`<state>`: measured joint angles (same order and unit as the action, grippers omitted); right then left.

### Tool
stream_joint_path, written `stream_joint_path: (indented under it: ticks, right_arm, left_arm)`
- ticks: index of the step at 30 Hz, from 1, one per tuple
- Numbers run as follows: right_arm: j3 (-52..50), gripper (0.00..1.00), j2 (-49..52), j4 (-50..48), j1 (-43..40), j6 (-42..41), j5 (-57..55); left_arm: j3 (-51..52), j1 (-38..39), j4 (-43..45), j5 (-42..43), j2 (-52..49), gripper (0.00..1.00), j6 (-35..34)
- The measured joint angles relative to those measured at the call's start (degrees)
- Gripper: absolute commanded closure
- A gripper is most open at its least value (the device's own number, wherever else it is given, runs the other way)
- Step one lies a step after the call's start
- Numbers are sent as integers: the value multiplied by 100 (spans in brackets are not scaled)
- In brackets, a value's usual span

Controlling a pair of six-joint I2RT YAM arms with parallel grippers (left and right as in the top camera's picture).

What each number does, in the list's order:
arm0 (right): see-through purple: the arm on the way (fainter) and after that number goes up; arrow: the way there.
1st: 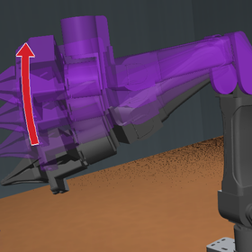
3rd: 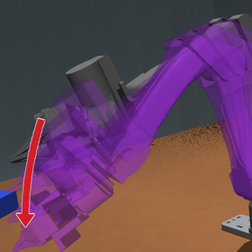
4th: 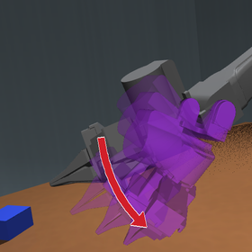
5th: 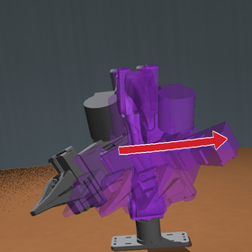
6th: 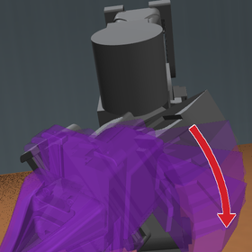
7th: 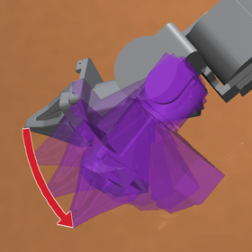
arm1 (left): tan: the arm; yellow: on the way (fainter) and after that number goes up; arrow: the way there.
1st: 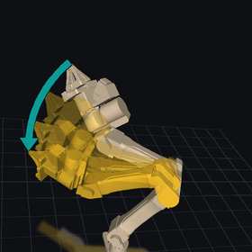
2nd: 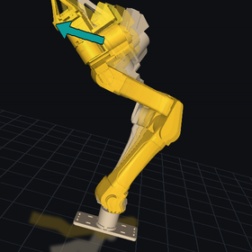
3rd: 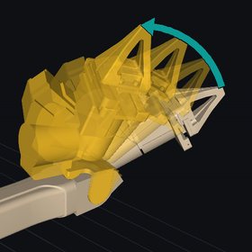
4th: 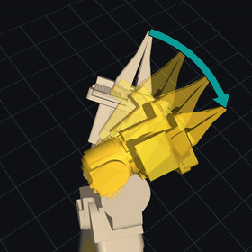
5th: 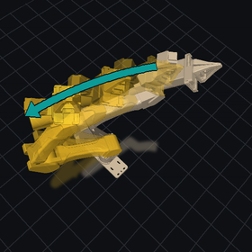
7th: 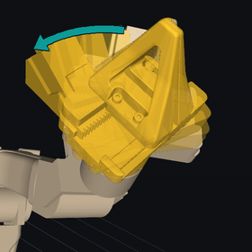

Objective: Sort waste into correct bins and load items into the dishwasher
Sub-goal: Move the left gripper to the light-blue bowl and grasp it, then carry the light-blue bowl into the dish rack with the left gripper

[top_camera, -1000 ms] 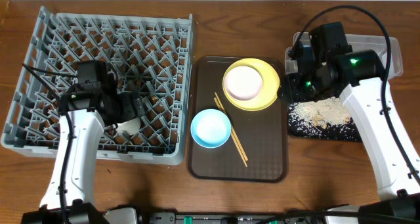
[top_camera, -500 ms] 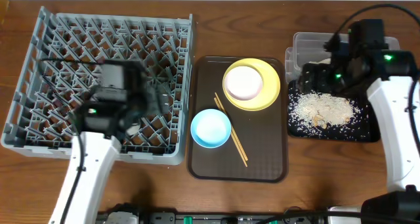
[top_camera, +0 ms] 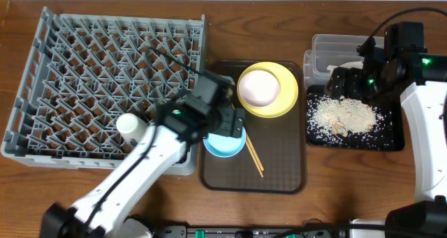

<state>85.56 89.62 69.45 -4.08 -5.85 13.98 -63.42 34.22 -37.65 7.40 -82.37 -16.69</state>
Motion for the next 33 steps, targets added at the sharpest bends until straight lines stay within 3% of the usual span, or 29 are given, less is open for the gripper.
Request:
stream_joint_path:
  ticks: [8, 19, 24, 33]
  right_arm:
    - [0, 1, 0, 22, 2, 2, 0]
    - [0, 1, 0, 44, 2, 2, 0]
    - [0, 1, 0, 44, 0, 2, 0]
    - [0, 1, 0, 46, 0, 2, 0]
  left_arm:
    - [0, 645, 125, -85, -1056, 16, 13]
    - [0, 951, 197, -140, -1906, 27, 17]
    - [0, 951, 199, -140, -2011, 50, 7]
    - [0, 951, 197, -142, -2028, 69, 9]
